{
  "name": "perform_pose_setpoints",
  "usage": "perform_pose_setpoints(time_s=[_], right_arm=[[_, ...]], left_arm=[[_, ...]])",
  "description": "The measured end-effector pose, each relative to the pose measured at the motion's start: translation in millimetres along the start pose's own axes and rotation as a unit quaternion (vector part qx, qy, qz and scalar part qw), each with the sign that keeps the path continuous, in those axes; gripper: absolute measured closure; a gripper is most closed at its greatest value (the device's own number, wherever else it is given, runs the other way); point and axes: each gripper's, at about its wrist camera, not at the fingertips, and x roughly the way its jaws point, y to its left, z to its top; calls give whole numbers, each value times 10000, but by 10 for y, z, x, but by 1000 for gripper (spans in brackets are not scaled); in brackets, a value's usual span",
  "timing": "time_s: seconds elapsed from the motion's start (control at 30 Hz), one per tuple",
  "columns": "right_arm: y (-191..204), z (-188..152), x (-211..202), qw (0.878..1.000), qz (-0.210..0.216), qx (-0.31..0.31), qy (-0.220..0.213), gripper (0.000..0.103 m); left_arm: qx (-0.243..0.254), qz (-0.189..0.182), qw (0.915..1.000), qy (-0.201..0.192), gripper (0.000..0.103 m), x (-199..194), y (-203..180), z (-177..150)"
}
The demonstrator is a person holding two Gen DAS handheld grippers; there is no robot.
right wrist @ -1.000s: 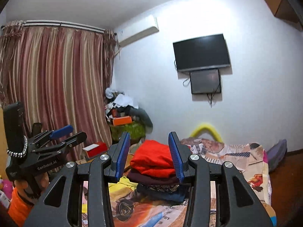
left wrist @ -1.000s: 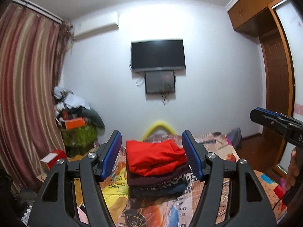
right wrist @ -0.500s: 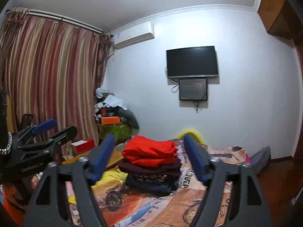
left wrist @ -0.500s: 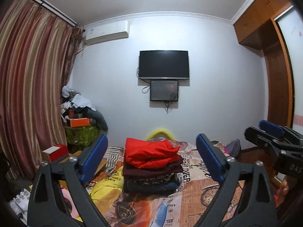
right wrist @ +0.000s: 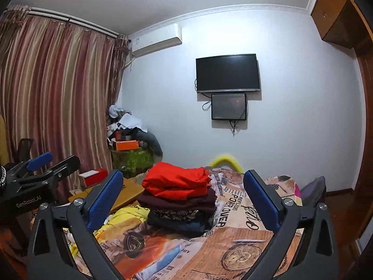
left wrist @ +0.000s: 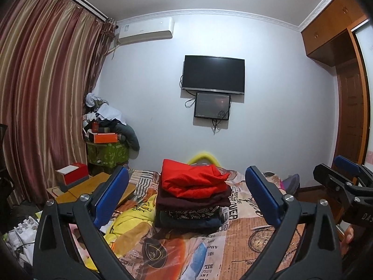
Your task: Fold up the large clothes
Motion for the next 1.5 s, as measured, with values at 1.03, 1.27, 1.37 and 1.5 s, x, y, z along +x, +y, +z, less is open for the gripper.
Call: perform_pose_setpoints(time_s=[1.03,1.27,1.37,1.5], right_arm=[[-130,-47,-77,9997,-92,156,191,1],[-128,-50,-81,9997,-81,116,194,1],[-134,-49,-78,9997,-81,134,197,1],[-145,-52,-87,9997,-75,161,177,1]], left_arm=[[24,-99,9998,189,2,72,-80,-69],[38,-187,9996,201,2,76,-87,-85],[54,-199,9996,211,2,82,-104,-89],[38,-257,9994,232,2,85,-105,-95]])
